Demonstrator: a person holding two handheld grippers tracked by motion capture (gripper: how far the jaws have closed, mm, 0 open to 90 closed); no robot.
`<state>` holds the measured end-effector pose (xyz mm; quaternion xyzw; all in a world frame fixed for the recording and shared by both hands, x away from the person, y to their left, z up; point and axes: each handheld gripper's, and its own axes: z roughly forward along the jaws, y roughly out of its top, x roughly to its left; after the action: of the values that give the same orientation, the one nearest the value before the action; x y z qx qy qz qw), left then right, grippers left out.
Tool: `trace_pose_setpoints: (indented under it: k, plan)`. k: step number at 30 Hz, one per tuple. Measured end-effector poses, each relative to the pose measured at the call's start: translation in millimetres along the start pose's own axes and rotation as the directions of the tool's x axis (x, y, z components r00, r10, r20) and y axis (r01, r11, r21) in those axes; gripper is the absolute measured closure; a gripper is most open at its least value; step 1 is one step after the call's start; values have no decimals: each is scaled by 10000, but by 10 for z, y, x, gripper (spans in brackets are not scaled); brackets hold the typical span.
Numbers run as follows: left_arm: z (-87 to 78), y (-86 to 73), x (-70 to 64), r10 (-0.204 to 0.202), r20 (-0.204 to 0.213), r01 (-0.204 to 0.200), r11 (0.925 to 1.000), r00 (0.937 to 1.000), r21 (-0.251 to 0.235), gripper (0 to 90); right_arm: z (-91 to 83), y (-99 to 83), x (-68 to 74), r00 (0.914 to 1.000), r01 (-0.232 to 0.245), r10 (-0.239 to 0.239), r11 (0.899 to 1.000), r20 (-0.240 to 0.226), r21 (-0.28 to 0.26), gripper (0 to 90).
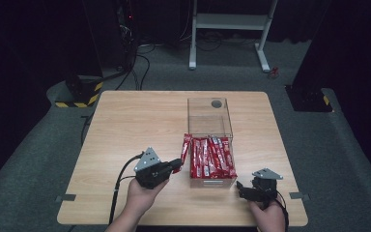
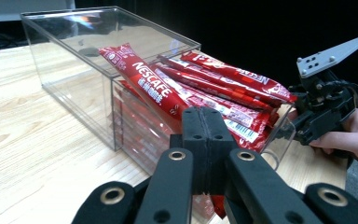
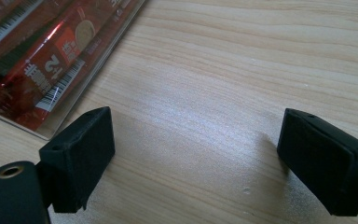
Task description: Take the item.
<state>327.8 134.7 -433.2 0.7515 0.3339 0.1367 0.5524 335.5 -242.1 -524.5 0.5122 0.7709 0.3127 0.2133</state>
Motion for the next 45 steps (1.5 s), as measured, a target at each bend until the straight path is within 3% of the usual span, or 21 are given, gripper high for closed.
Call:
trace_pose_setpoints:
  k: [24, 45]
  plan:
    - [-208, -56, 416, -571, -818, 558, 9983, 9950, -179, 899, -1, 0, -2, 10000, 39, -39, 10000, -9, 1, 110]
    - [-324, -153, 692, -935, -1637, 928, 9956, 9821, -121, 899, -2, -1, 3, 10000, 17, -17, 10000, -40, -21, 118]
